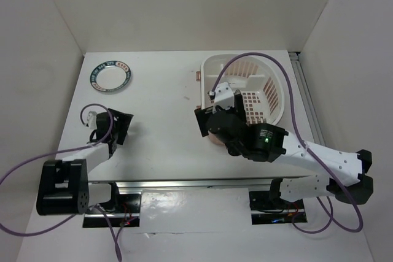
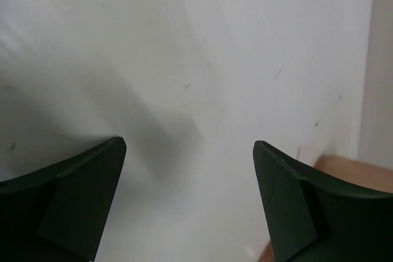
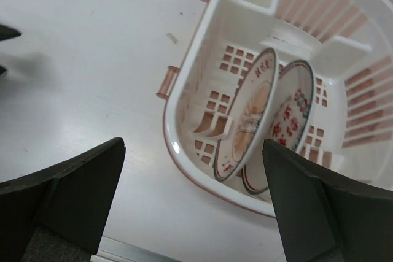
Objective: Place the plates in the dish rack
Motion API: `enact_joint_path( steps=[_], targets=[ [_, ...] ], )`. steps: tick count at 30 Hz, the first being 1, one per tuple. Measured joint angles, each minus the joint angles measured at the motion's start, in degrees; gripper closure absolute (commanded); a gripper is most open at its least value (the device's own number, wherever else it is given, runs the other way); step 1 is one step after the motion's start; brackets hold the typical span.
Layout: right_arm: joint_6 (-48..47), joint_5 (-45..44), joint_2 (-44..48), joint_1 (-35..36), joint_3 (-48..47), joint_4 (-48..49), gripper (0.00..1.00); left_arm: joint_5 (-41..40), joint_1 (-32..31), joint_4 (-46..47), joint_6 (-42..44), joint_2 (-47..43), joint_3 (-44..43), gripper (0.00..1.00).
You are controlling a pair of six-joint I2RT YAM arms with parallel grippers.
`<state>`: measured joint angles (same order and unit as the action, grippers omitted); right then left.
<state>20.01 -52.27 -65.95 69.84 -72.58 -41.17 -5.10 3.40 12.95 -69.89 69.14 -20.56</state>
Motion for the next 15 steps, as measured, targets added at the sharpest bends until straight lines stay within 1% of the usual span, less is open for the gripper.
enact_joint_path(
  steps=[4, 8, 15],
  targets=[
    [-4.3, 3.4, -1.9, 0.9, 0.0, 4.5, 0.0, -2.8, 2.6, 14.1, -5.2, 9.3, -0.7, 0.0],
    [-7.2, 5.9, -3.7, 1.3, 0.0, 6.8, 0.0, -2.9, 6.4, 22.2, -10.0, 18.2, -4.4, 0.0],
    [-9.9, 9.6, -6.0, 2.2, 0.1, 10.2, 0.0, -1.6, 11.3, 21.6, -14.3, 31.5, -18.6, 0.0]
  ],
)
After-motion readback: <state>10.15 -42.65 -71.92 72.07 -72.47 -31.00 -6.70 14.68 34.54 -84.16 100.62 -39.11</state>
